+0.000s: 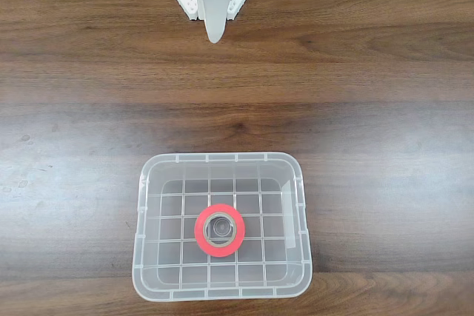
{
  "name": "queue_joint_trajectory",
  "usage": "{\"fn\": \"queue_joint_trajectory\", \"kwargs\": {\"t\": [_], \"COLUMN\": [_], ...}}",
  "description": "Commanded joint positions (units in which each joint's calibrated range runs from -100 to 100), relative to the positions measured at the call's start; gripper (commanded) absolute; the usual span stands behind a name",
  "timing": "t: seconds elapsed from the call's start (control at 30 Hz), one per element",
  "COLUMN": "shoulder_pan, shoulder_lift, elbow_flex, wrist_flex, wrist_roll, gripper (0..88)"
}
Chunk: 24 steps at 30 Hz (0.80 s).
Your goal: Grab the tape and place it in the box.
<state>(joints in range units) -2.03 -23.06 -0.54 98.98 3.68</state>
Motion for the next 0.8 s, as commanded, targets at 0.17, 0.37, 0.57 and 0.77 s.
{"fn": "queue_joint_trajectory", "kwargs": {"t": [0.17, 0.37, 0.57, 0.77], "shoulder_pan": [0.49, 0.57, 0.49, 0.42], "shoulder_lift": [-32.69, -51.11, -68.09, -76.21], "elbow_flex": [56.74, 82.67, 93.88, 98.18], "wrist_flex": [-30.66, -38.28, -37.68, -34.17], "wrist_roll": [1.96, 2.01, -2.99, -3.63], "gripper": [1.3, 1.3, 2.0, 1.2]}}
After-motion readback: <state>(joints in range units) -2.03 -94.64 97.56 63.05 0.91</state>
